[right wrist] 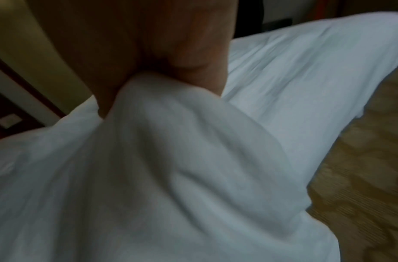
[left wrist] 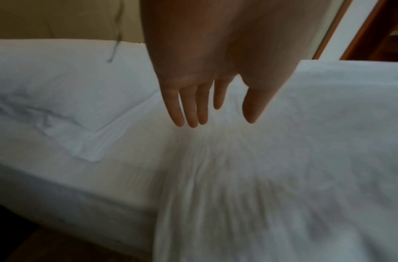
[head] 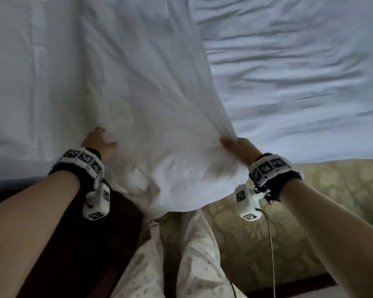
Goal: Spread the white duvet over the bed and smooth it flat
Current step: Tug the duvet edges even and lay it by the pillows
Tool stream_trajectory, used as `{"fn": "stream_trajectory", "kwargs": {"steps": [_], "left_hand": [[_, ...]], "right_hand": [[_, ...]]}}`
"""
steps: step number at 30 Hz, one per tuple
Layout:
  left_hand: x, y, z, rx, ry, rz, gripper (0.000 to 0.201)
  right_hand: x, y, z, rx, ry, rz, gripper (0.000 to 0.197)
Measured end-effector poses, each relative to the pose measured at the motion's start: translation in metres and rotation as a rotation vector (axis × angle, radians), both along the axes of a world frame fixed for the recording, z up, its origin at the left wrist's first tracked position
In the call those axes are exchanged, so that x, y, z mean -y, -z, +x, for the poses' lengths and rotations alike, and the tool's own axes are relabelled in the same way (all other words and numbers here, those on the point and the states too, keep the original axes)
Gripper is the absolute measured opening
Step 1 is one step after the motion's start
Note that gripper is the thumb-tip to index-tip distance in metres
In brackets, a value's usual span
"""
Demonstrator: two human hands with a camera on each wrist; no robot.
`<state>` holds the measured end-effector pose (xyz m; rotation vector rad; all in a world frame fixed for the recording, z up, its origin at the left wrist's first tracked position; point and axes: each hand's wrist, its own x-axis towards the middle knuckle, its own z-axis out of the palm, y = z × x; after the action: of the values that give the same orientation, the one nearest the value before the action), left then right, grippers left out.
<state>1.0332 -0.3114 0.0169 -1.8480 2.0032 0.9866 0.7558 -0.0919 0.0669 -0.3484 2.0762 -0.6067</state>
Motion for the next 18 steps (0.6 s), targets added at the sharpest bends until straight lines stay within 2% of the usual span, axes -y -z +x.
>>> {"fn": "stream_trajectory", "kwargs": {"steps": [2,3,4,6,7,9,11,15,17,18], "left_hand": [[-0.004,0.001,0.0,0.001,0.042,-0.021,0.063],[-0.008,0.002,0.0,0.001,0.054,-0.015,0.06],[-0.014,0.006,0.001,-0.006,0.064,-0.01,0.058],[-0.026,0.013,0.005,-0.011,0.062,-0.002,0.055],[-0.033,0.019,0.008,-0.009,0.037,0.007,0.056],[-0.045,0.028,0.015,-0.036,-0.049,0.029,0.061],[-0.054,0.038,0.017,-0.062,-0.137,0.049,0.068],[-0.054,0.059,0.012,-0.054,-0.286,0.069,0.083],[-0.051,0.067,0.003,-0.006,-0.353,0.064,0.081],[-0.049,0.069,-0.002,0.036,-0.32,0.043,0.075]], "right_hand": [[-0.029,-0.002,-0.009,0.115,0.173,-0.068,0.048],[-0.043,0.003,-0.011,0.135,0.219,-0.065,0.047],[-0.056,0.01,-0.012,0.08,0.202,-0.001,0.045],[-0.074,0.031,-0.012,-0.113,0.011,0.198,0.043],[-0.08,0.041,-0.009,-0.142,-0.092,0.287,0.044],[-0.083,0.059,-0.001,-0.067,-0.258,0.354,0.046],[-0.075,0.075,0.009,-0.015,-0.294,0.321,0.046],[-0.06,0.096,0.03,-0.008,-0.145,0.214,0.053],[-0.061,0.098,0.033,-0.017,-0.107,0.181,0.052],[-0.063,0.098,0.032,-0.015,-0.093,0.17,0.05]]}}
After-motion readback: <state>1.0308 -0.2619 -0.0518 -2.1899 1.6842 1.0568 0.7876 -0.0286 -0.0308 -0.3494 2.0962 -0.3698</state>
